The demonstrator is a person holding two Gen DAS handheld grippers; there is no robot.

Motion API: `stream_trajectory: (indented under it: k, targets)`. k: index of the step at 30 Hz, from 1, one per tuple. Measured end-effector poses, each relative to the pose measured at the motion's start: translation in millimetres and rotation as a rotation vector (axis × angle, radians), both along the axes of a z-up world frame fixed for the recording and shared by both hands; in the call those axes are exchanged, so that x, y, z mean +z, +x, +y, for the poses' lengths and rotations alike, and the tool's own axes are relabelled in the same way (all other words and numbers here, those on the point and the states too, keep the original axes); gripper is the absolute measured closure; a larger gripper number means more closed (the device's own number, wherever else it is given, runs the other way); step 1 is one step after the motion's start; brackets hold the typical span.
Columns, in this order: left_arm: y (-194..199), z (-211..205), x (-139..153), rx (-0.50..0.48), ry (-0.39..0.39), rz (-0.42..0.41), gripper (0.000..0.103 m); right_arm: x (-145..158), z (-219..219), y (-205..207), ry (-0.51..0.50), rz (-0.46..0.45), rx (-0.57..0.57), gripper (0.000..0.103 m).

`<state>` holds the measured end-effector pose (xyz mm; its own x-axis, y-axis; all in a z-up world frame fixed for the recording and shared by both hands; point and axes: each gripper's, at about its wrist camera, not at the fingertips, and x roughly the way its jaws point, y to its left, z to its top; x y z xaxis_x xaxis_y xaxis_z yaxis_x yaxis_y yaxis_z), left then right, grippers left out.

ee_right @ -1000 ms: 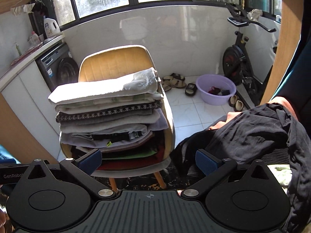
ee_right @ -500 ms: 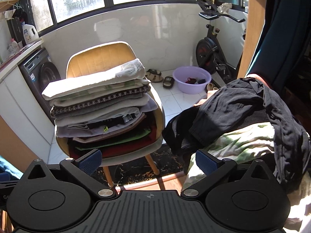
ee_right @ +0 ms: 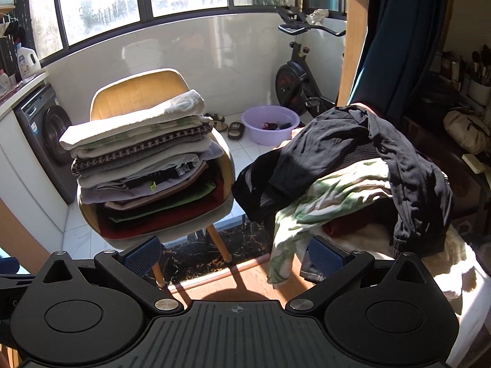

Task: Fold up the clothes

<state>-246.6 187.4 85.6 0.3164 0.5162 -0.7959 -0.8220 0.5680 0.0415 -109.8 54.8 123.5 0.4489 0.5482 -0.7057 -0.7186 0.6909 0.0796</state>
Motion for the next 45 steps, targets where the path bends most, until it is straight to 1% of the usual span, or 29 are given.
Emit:
stream_trajectory:
  k: [5, 8, 13, 17, 24, 30, 36, 41, 45]
  targets:
    - [4.7, -13.3, 3.4, -0.020, 0.009, -0.004, 0.000, 3.7, -24.9, 0.5, 0.012, -0.005, -0.036, 0.001]
    - [8.2, -21.5, 6.0, -0.014, 0.024, -0.006, 0.000, 4.4, -34.6, 5.6, 0.024, -0.002, -0.038, 0.001]
    - [19.2, -35.0, 7.4, 0.024, 0.014, -0.017, 0.000, 5.1, -46.3, 17.8, 0.019, -0.011, 0.008, 0.001]
    - [31.4, -57.4, 7.9, 0.029, 0.021, -0.014, 0.000, 8.0, -64.5, 33.6, 0.030, -0.016, 0.022, 0.001]
    - [46.6, -82.7, 4.5, 0.076, 0.011, 0.018, 0.000, -1.8, -89.9, 59.2, 0.025, 0.033, 0.049, 0.001]
    - [53.8, -96.8, 4.8, 0.108, 0.011, 0.027, 0.000, -4.2, -101.7, 72.1, 0.029, 0.050, 0.071, 0.001]
    - [61.9, -106.5, 7.4, 0.108, 0.023, 0.028, 0.000, -3.3, -109.8, 78.4, 0.030, 0.046, 0.088, 0.001]
    - [67.5, -108.2, 3.6, 0.107, 0.002, 0.028, 0.000, -3.6, -114.3, 82.8, 0.027, 0.048, 0.082, 0.001]
    - [68.9, -108.0, 2.2, 0.104, 0.001, 0.033, 0.000, -3.8, -115.4, 83.3, 0.026, 0.045, 0.077, 0.001]
